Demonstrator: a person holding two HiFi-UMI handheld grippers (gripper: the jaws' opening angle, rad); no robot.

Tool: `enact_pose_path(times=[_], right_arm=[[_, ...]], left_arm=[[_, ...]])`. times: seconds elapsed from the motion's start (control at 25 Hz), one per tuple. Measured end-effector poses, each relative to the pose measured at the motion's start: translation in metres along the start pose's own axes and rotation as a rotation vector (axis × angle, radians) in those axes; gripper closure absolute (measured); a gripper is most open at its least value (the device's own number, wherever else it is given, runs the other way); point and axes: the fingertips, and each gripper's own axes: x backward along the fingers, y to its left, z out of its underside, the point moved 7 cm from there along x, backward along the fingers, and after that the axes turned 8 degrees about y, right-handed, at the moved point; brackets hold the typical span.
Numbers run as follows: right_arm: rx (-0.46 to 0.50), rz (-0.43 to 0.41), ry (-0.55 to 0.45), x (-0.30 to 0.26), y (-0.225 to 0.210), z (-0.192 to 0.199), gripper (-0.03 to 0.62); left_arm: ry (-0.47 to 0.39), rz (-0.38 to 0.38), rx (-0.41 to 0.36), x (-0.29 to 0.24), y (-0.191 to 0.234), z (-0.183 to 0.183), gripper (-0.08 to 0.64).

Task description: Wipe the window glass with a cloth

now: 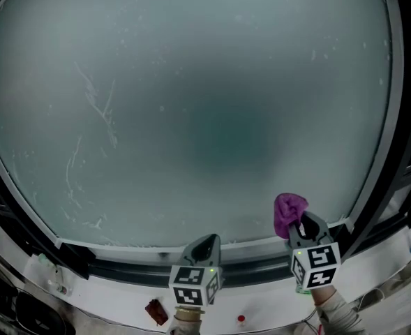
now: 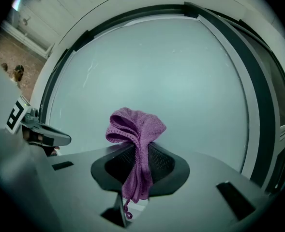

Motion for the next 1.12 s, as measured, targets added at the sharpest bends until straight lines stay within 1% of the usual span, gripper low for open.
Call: enact_pose_path(times=[0.24, 0.4, 0.52, 0.72, 1.0, 1.12], right_arm=[[-0.055, -0.072, 0.002, 0.022, 0.033, 0.013, 0.528], [-0.043, -0.108, 0.015, 0.035, 0.050, 0.028, 0.529], [-0.064, -0.122, 0.036, 0.043, 0.060, 0.038, 0.528], [-0.080, -0.144, 0.034, 0.047, 0.064, 0.043, 0.529], [-0.098, -0.137, 0.026, 0.047, 0.061, 0.043, 0.531], [-0.089, -0.144, 0.028, 0.045, 0.063, 0.045, 0.531]], left_arm=[[-0.008, -0.021, 0.005, 0.020, -0.002, 0.017, 0.555], [-0.009, -0.025, 0.015, 0.030, -0.003, 0.029, 0.555], [-0.018, -0.028, 0.018, 0.036, -0.005, 0.033, 0.555], [-0.019, -0.033, 0.013, 0.040, -0.005, 0.037, 0.555], [-0.019, -0.026, 0.011, 0.036, -0.007, 0.036, 0.555], [-0.018, -0.023, 0.010, 0.035, -0.006, 0.037, 0.555]])
